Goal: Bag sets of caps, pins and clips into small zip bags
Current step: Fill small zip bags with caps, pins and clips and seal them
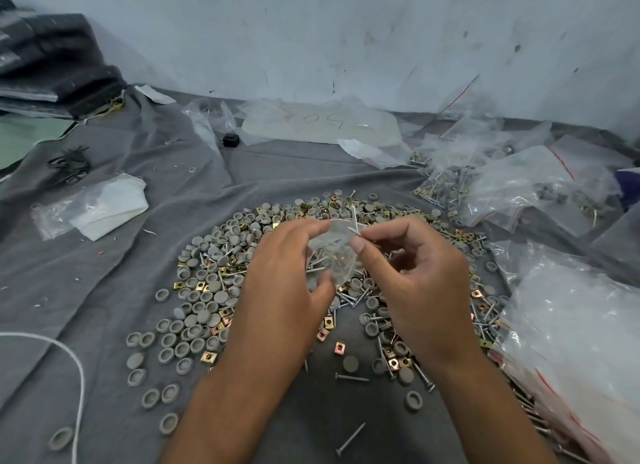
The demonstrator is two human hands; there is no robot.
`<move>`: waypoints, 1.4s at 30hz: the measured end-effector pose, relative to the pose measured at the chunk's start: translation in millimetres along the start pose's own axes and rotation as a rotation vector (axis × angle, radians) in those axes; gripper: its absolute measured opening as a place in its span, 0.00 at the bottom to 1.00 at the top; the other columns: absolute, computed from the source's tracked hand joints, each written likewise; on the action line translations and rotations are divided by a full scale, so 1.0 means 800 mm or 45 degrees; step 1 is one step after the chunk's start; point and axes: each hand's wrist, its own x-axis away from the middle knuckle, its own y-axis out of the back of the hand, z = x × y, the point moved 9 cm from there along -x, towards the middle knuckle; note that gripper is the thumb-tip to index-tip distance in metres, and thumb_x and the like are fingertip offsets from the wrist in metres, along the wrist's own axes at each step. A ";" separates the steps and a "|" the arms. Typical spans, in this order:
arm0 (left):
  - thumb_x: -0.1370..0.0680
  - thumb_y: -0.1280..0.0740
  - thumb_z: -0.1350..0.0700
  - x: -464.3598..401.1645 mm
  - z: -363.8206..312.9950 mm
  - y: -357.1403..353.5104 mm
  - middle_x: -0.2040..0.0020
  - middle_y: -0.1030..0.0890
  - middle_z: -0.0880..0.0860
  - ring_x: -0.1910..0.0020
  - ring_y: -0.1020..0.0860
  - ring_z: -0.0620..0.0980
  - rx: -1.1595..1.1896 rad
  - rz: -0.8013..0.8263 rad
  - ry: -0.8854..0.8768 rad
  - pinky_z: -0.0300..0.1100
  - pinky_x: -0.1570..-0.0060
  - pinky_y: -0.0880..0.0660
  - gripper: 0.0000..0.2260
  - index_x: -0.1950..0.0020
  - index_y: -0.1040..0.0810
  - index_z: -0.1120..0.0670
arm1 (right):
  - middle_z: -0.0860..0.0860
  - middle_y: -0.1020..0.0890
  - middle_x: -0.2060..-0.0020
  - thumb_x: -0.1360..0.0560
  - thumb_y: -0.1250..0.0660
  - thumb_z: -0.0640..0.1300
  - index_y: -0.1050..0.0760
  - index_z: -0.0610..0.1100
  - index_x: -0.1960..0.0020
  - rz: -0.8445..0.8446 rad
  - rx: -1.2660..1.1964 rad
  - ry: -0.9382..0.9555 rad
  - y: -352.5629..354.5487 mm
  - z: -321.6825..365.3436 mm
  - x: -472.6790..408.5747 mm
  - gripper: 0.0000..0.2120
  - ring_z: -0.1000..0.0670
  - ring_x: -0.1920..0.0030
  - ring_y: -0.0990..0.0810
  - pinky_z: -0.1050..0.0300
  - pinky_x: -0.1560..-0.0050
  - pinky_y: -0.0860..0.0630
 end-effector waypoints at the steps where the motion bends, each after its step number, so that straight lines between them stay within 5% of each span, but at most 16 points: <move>1: 0.28 0.25 0.57 0.000 0.000 0.000 0.40 0.24 0.42 0.43 0.26 0.42 0.001 -0.002 -0.003 0.36 0.40 0.31 0.24 0.32 0.24 0.48 | 0.58 0.17 0.62 0.25 0.24 0.44 0.18 0.47 0.53 0.001 0.042 0.042 0.000 0.004 0.000 0.04 0.55 0.62 0.17 0.66 0.64 0.24; 14: 0.28 0.25 0.59 0.001 -0.004 0.002 0.41 0.23 0.44 0.44 0.26 0.42 0.013 -0.012 -0.024 0.36 0.40 0.31 0.24 0.33 0.24 0.51 | 0.54 0.18 0.48 0.24 0.26 0.42 0.17 0.45 0.44 0.063 0.199 0.213 -0.010 0.011 0.002 0.09 0.58 0.50 0.17 0.62 0.52 0.20; 18: 0.28 0.25 0.60 0.000 -0.001 0.007 0.41 0.23 0.44 0.44 0.26 0.42 0.019 -0.030 -0.012 0.38 0.39 0.31 0.23 0.33 0.23 0.51 | 0.55 0.19 0.52 0.23 0.26 0.40 0.19 0.49 0.48 0.031 0.186 0.168 -0.001 0.007 0.000 0.06 0.55 0.53 0.18 0.64 0.55 0.22; 20: 0.28 0.25 0.59 0.000 0.001 0.008 0.40 0.23 0.44 0.43 0.25 0.43 0.011 -0.039 -0.002 0.38 0.38 0.31 0.24 0.33 0.24 0.51 | 0.58 0.19 0.57 0.24 0.27 0.44 0.22 0.54 0.53 0.178 0.301 -0.049 -0.007 -0.021 0.002 0.07 0.58 0.56 0.20 0.67 0.59 0.24; 23: 0.28 0.25 0.59 -0.001 0.004 0.008 0.40 0.23 0.45 0.42 0.25 0.44 0.001 -0.038 0.013 0.38 0.38 0.32 0.24 0.33 0.24 0.51 | 0.59 0.19 0.59 0.25 0.25 0.49 0.24 0.55 0.56 0.719 0.511 -0.486 -0.045 -0.081 0.042 0.07 0.64 0.59 0.21 0.69 0.63 0.27; 27: 0.29 0.25 0.60 -0.001 0.005 0.008 0.42 0.22 0.46 0.43 0.25 0.44 -0.011 -0.041 0.020 0.33 0.40 0.34 0.24 0.34 0.23 0.51 | 0.62 0.19 0.57 0.27 0.24 0.53 0.24 0.55 0.50 0.950 0.820 -0.432 -0.066 -0.091 0.065 0.11 0.60 0.54 0.21 0.59 0.55 0.25; 32: 0.28 0.25 0.60 -0.001 0.005 0.007 0.42 0.23 0.45 0.44 0.26 0.43 -0.013 -0.040 0.011 0.29 0.42 0.36 0.23 0.33 0.23 0.51 | 0.60 0.17 0.58 0.23 0.28 0.48 0.23 0.55 0.48 1.120 0.749 -0.453 -0.077 -0.087 0.073 0.07 0.58 0.54 0.20 0.58 0.54 0.25; 37: 0.28 0.25 0.61 -0.001 0.006 0.007 0.42 0.22 0.46 0.43 0.25 0.45 -0.005 -0.047 0.006 0.32 0.41 0.35 0.24 0.33 0.23 0.52 | 0.51 0.21 0.48 0.19 0.34 0.43 0.18 0.49 0.45 1.041 0.649 -0.353 -0.089 -0.069 0.057 0.07 0.48 0.51 0.19 0.56 0.49 0.25; 42: 0.28 0.26 0.60 -0.001 0.007 0.007 0.41 0.22 0.46 0.43 0.25 0.44 -0.007 -0.047 0.008 0.33 0.40 0.34 0.24 0.33 0.24 0.51 | 0.55 0.27 0.49 0.21 0.30 0.45 0.20 0.52 0.49 0.946 0.641 -0.346 -0.089 -0.070 0.068 0.02 0.52 0.56 0.19 0.50 0.50 0.20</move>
